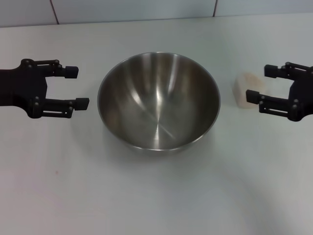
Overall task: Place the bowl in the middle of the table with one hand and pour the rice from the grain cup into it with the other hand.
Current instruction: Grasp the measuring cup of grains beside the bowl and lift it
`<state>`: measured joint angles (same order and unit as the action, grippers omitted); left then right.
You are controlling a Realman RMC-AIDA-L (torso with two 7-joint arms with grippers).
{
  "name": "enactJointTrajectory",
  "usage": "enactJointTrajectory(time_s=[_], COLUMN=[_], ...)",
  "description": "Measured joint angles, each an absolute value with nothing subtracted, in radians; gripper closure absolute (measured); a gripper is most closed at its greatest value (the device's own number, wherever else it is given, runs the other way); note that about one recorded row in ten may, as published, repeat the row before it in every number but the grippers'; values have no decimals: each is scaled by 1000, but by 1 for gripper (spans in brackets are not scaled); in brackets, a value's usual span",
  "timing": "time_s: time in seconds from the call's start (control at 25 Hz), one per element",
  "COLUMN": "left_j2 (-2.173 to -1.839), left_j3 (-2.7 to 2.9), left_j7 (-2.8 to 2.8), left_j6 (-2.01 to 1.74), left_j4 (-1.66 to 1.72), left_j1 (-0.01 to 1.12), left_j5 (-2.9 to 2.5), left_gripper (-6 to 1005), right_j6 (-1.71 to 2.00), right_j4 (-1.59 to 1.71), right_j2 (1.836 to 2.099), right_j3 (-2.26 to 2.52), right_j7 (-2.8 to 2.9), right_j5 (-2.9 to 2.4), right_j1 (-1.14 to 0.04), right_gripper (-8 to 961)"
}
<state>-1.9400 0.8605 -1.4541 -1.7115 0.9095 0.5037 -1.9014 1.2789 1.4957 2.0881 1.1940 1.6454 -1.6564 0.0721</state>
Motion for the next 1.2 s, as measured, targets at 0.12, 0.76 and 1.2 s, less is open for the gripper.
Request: enactJointTrajectory(time_s=[0.12,0.76,1.2], left_j2=[-1935,-1940,-1950], left_j3=[862,860,859], left_j7=[-1457,-1465,-1466], left_j6=[-1713,-1689,-1660], left_j4=[911,911,907], left_j1=[509,519,525], left_j5=[-1902,-1908,-1908], left_gripper=[190,190,190], right_j6=[1244,1138,1134], right_j4=[1473,1108,819], right_j2=[2089,2088,2084], right_j3=[1194,1156,1033], right_j7=[1612,1068,959], right_j5=[-1644,-1145,-1116], right_j1=[81,139,18], right_gripper=[210,209,209])
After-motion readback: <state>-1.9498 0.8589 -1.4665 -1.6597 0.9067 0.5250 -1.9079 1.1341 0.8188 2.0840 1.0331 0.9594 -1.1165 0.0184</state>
